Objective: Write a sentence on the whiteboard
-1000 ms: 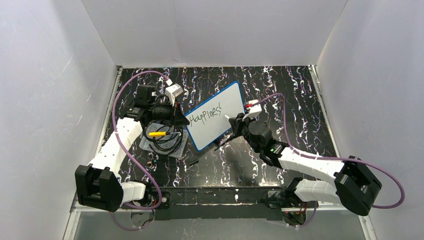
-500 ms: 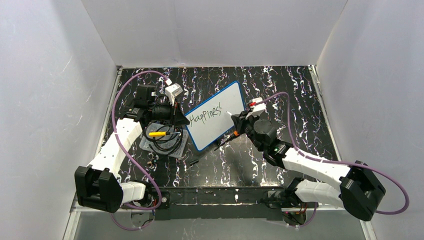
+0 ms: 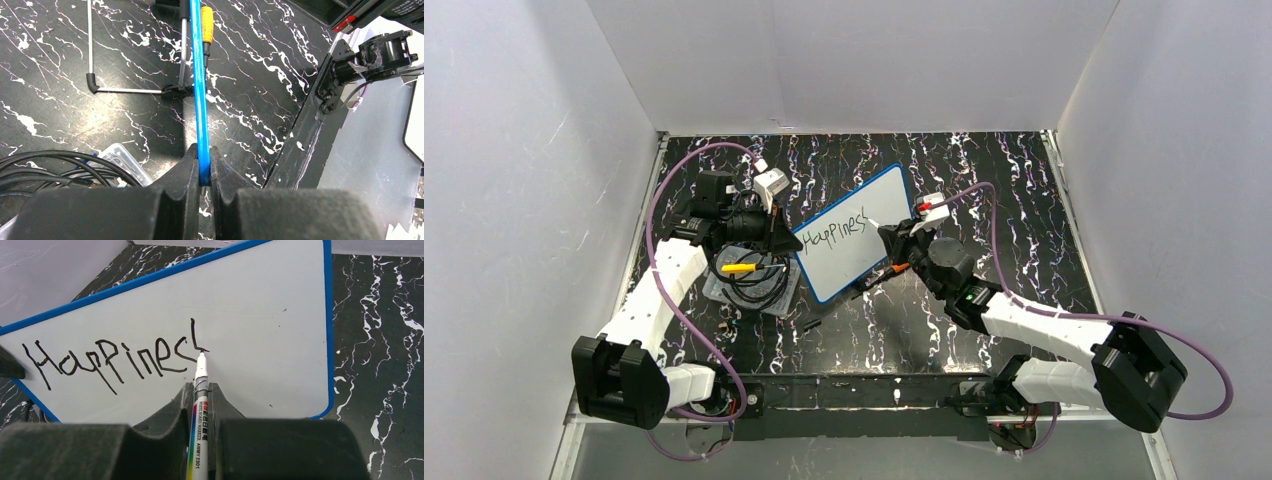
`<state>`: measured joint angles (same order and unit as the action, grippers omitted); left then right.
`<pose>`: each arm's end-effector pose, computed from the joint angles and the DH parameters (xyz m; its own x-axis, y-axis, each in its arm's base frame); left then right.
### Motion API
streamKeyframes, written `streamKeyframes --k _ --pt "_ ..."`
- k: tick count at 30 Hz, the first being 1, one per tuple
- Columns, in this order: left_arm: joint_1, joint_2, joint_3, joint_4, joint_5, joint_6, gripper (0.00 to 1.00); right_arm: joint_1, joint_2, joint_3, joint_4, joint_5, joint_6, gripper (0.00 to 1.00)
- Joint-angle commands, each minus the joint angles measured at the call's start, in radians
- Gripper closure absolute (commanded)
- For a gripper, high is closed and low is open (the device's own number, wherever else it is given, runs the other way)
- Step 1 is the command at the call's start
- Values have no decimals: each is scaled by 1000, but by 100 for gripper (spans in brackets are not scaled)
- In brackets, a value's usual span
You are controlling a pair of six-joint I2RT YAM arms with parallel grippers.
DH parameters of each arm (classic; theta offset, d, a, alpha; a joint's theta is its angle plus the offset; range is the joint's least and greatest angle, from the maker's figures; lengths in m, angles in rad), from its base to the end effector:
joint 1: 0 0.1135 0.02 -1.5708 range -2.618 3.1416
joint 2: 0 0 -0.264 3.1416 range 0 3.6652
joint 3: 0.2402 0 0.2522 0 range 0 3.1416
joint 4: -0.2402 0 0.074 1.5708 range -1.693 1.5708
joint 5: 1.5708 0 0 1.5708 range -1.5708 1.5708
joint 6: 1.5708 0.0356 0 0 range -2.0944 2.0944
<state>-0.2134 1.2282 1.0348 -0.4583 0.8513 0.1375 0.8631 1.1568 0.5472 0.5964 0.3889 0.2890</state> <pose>0.2491 -0.0814 0.3148 -0.4879 0.1982 -0.8501 0.7984 0.4949 -0.3429 0.1766 0.1857 0.2627 -0.1384 0.2439 -0.9599 -0.4353 0.8556 0.2802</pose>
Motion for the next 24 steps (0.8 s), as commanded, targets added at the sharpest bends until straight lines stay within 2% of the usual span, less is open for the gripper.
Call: streamKeyframes --k 1,24 --pt "-9 -52 1 16 88 4 100 -3 12 43 74 6 -7 99" --pt "-9 -55 1 15 94 7 100 -3 37 5 43 40 2 99"
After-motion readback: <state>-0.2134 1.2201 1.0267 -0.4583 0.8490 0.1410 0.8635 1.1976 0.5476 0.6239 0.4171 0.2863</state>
